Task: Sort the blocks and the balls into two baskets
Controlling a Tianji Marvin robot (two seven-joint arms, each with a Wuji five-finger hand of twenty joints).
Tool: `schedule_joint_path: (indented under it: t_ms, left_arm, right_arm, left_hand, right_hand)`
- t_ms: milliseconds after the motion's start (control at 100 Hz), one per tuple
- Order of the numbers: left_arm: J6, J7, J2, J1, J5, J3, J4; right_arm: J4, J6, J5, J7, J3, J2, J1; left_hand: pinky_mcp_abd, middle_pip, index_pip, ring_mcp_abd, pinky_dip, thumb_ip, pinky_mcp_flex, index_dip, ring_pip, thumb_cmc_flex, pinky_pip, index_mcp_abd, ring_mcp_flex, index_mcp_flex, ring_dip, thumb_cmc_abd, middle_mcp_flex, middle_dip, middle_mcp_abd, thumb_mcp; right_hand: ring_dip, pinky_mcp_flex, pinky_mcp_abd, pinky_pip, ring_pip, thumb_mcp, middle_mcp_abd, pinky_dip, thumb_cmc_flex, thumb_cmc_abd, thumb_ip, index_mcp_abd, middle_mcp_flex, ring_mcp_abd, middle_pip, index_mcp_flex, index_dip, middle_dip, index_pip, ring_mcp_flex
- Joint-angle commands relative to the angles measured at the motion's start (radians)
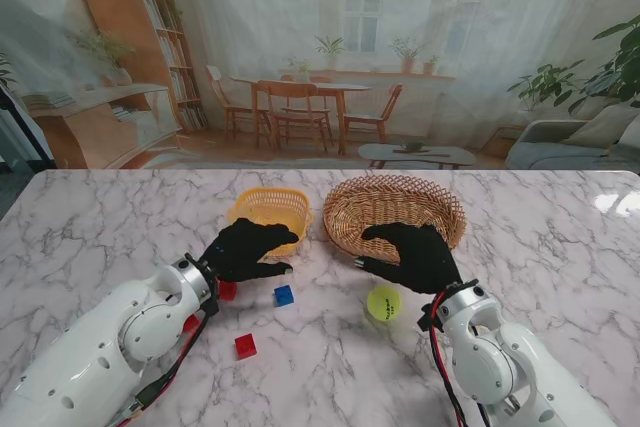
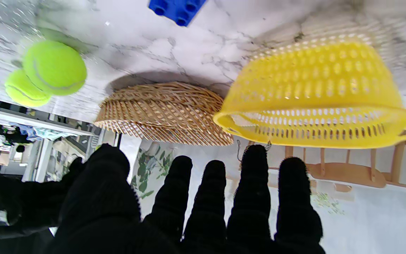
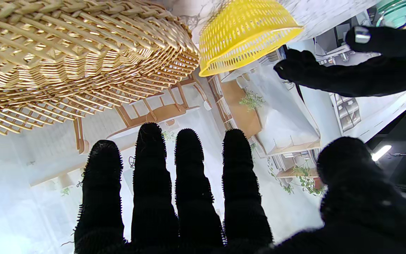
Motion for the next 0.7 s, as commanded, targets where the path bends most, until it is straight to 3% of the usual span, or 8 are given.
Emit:
schedule_joint_path:
  t_ms: [0,100,240,500,690]
  left_arm:
    - [0.004,-0.037,-0.004,0.001,-0.012,0.027,-0.016]
    - [0.013,-0.076,-0.002,-0.014,-0.034,0.059,-0.026]
    - [-0.020,-0.121,0.008,-0.028,-0.020,0.090,-0.042]
    - [-0.017,-0.141,0.014,-0.064,-0.010,0.140,-0.004]
    - [-0.005,-0.150,0.018,-0.072,0.000,0.148,0.024]
  right_arm:
    - [-0.012,-0.004,0.000,-0.002,0.001,0.000,-0.013]
    - [-0.012,-0.012,-0.001,-0.005,0.004,0.000,-0.013]
    - [-0.019,-0.018,-0.003,-0.014,0.011,-0.001,-0.023]
    - [-0.019,-0.023,-0.001,-0.018,0.015,-0.002,-0.025]
    - [-0.017,-0.018,-0.003,-0.007,0.006,0.000,-0.017]
  left_hand:
    - [0.007,-0.005,-0.015,-0.004,-0.003,-0.012,-0.011,-0.013,0.009,-0.017,-0.025,0.010,-0.016,-0.007,-0.004,0.024,-0.002,0.007,0.012,-0.031]
    - [-0.009,-0.004,-0.021,-0.002,0.000,-0.012,-0.008,-0.017,0.010,-0.017,-0.019,0.021,-0.021,-0.016,-0.002,0.016,-0.007,0.008,0.014,-0.030]
    - [-0.069,-0.009,-0.034,-0.014,-0.011,-0.012,0.020,-0.030,0.011,-0.021,-0.018,0.048,-0.022,-0.020,-0.007,-0.018,-0.017,0.001,0.033,-0.030]
    - [-0.118,0.010,-0.047,-0.014,-0.045,0.008,0.059,-0.059,0.047,-0.040,0.019,0.178,-0.029,-0.039,-0.001,-0.219,-0.040,0.003,0.098,-0.013]
    - [-0.132,0.077,-0.011,-0.026,-0.048,0.017,0.103,-0.036,0.085,-0.014,0.067,0.180,0.020,0.006,0.016,-0.263,0.004,0.051,0.096,0.008]
  right_hand:
    - [0.005,-0.019,0.016,-0.008,-0.017,-0.014,0.006,-0.005,0.028,0.025,0.027,0.004,-0.018,0.008,0.004,0.007,-0.012,0.009,-0.022,-0.001]
    - [0.005,-0.021,0.020,-0.009,-0.017,-0.015,0.005,-0.005,0.028,0.025,0.027,0.004,-0.020,0.008,0.002,0.007,-0.012,0.008,-0.022,-0.001]
    - [0.006,-0.021,0.021,-0.009,-0.017,-0.015,0.005,-0.005,0.029,0.025,0.027,0.003,-0.016,0.008,0.003,0.008,-0.012,0.009,-0.022,0.000]
    - [0.006,-0.021,0.020,-0.009,-0.017,-0.015,0.006,-0.005,0.029,0.025,0.027,0.003,-0.016,0.007,0.003,0.007,-0.012,0.010,-0.023,0.001]
    - [0.007,-0.021,0.022,-0.009,-0.017,-0.015,0.005,-0.004,0.029,0.025,0.027,0.003,-0.017,0.007,0.002,0.007,-0.011,0.010,-0.023,0.002]
